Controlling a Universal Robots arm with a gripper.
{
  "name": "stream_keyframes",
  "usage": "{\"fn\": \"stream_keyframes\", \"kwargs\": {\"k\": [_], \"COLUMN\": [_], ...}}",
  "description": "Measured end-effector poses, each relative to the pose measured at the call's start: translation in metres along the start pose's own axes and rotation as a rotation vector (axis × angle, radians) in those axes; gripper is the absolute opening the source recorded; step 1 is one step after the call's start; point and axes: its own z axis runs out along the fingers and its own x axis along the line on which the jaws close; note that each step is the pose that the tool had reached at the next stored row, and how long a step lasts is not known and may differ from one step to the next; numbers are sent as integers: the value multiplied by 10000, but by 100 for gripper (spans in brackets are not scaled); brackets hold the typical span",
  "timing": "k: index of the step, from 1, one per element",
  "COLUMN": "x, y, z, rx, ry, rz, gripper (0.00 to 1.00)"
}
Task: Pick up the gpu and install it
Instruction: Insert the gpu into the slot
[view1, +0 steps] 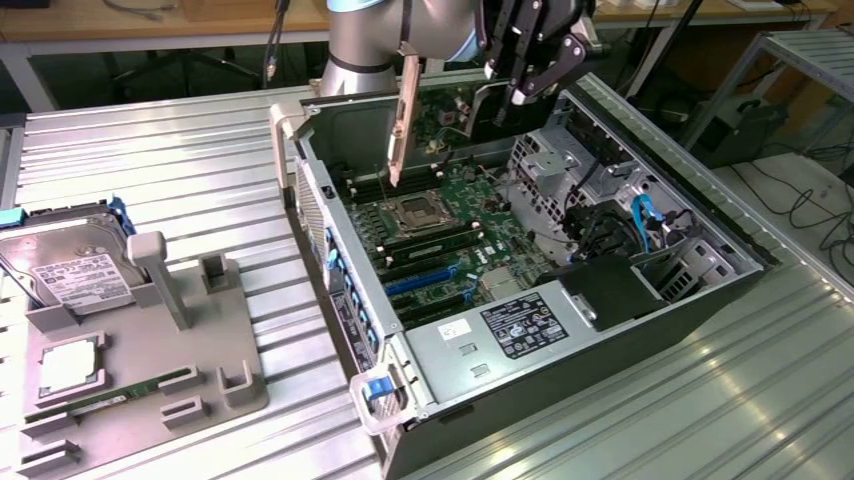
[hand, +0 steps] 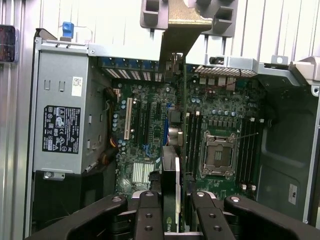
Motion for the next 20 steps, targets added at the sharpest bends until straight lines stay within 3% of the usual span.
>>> {"fn": "stream_keyframes", "kwargs": {"k": [20], "x": [1], "y": [-2], "z": [54], "rx": [0], "ry": [0], "rz": [0], "gripper": [27]}}
